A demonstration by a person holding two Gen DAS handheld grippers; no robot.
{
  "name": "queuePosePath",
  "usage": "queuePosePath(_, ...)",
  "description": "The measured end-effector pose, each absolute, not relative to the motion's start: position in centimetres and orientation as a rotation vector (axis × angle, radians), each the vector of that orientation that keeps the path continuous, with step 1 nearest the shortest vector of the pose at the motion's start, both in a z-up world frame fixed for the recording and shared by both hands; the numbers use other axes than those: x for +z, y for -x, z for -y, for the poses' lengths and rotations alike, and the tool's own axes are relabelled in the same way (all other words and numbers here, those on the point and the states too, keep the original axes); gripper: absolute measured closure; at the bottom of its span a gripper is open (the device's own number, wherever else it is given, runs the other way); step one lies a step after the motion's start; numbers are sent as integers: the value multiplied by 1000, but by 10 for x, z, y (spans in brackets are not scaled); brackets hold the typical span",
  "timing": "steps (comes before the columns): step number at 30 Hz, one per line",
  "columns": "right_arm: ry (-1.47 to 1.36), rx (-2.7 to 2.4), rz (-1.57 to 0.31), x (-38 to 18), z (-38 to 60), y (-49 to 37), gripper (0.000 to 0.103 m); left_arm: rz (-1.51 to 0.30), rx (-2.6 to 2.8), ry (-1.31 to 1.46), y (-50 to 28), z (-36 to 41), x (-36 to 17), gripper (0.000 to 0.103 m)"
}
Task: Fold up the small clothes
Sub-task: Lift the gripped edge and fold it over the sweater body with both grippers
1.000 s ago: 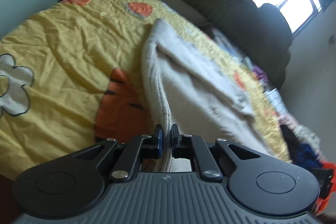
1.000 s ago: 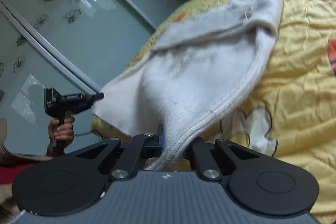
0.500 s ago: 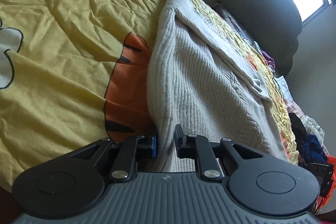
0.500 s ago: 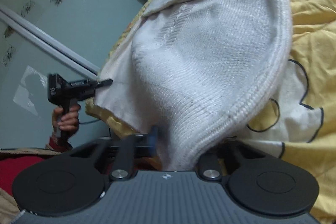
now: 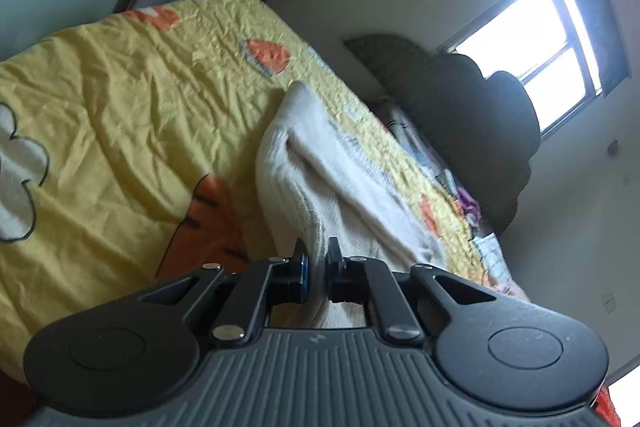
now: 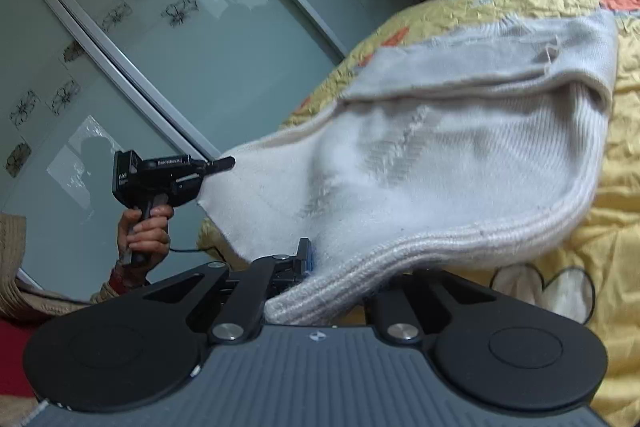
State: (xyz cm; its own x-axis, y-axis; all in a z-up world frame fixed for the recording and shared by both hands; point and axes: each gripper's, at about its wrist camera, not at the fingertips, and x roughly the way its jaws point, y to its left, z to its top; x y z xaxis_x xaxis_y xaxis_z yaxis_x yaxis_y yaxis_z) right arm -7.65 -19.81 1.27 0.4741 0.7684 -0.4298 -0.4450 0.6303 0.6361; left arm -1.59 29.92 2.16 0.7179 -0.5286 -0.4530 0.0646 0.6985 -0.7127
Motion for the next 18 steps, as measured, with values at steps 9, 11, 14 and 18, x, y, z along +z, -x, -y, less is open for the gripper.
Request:
queuePosePath(9,-479,755,-689,26,202,54,90,-575,-411,717,1,-280,46,95)
queuePosePath(11,-475,729,-661,28,204,49,90,-564,-405,693,-4,-274,52,95)
queuePosePath(14,-482,697,-631,29,206,41,90,-556,-388,644,-9,-264,59,95)
queuePosePath(18,-474,661,-595,30,208,34,90,-548,-377,614,-17,-256,66,95)
